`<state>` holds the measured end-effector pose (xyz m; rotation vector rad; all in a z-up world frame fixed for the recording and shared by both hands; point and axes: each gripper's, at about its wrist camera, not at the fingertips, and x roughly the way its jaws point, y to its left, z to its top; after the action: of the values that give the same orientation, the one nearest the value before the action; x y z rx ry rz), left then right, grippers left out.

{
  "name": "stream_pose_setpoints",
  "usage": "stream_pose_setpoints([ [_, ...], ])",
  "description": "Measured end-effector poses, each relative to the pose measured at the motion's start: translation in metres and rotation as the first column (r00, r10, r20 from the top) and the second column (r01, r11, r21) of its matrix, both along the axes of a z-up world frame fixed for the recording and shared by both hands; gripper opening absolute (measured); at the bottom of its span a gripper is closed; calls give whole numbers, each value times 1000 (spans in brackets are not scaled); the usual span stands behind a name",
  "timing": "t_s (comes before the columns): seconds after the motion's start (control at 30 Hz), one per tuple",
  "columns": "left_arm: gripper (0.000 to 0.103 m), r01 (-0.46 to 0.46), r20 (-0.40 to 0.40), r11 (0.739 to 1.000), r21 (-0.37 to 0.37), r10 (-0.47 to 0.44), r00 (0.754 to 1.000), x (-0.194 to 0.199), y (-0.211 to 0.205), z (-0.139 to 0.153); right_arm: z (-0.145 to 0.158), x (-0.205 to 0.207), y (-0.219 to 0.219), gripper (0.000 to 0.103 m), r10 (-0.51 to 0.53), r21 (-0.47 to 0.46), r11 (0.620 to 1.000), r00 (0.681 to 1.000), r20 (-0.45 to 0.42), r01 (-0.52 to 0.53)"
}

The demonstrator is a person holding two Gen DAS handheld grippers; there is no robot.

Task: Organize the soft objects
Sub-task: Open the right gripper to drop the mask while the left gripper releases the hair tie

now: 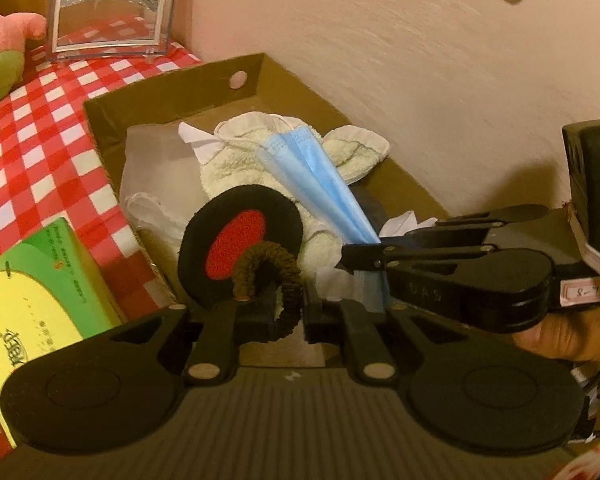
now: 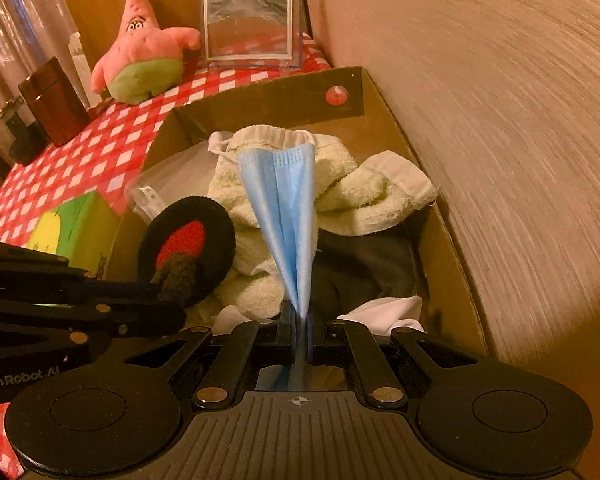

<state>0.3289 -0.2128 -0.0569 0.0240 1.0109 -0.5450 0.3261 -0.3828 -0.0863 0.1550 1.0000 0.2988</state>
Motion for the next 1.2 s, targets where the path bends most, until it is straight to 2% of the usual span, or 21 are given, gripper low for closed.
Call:
stream_pose_setpoints([
  [0.17, 23, -1, 19, 1000, 17, 0, 1000, -5, 1, 6, 4, -7, 3, 5, 21, -21, 1000, 999, 27, -20],
  [0.23, 31, -3, 29, 1000, 17, 2, 1000, -8, 2, 10, 6, -12, 1, 11, 10, -19, 1000, 999, 33, -10],
  [0.27, 32, -2, 33, 1000, 14, 2, 999, -9, 2, 13, 7, -14, 0, 21, 6, -15, 1000, 999, 37, -5],
  [0.3, 35, -3, 38, 1000, 14, 3, 999, -12, 3, 15, 9, -17, -1, 39, 3, -10, 1000, 999, 44, -2],
  [0.37, 38, -1, 47, 1000, 13, 0, 999, -16, 5, 20, 14, -24, -3, 54, -4, -8, 1000, 998, 64, 5],
  [0.57, 43, -16, 70, 1000, 2, 16, 997, -32, 13, 39, 32, -43, -5, 55, -10, -25, 1000, 996, 91, 12],
  [1.03, 80, -98, 121, 995, -8, 98, 988, -71, 32, 76, 71, -90, -9, 64, -40, -30, 999, 992, 124, 44],
  [1.2, 90, -130, 162, 991, -13, 130, 978, -84, 40, 89, 83, -101, -8, 73, -51, -24, 998, 990, 133, 54],
])
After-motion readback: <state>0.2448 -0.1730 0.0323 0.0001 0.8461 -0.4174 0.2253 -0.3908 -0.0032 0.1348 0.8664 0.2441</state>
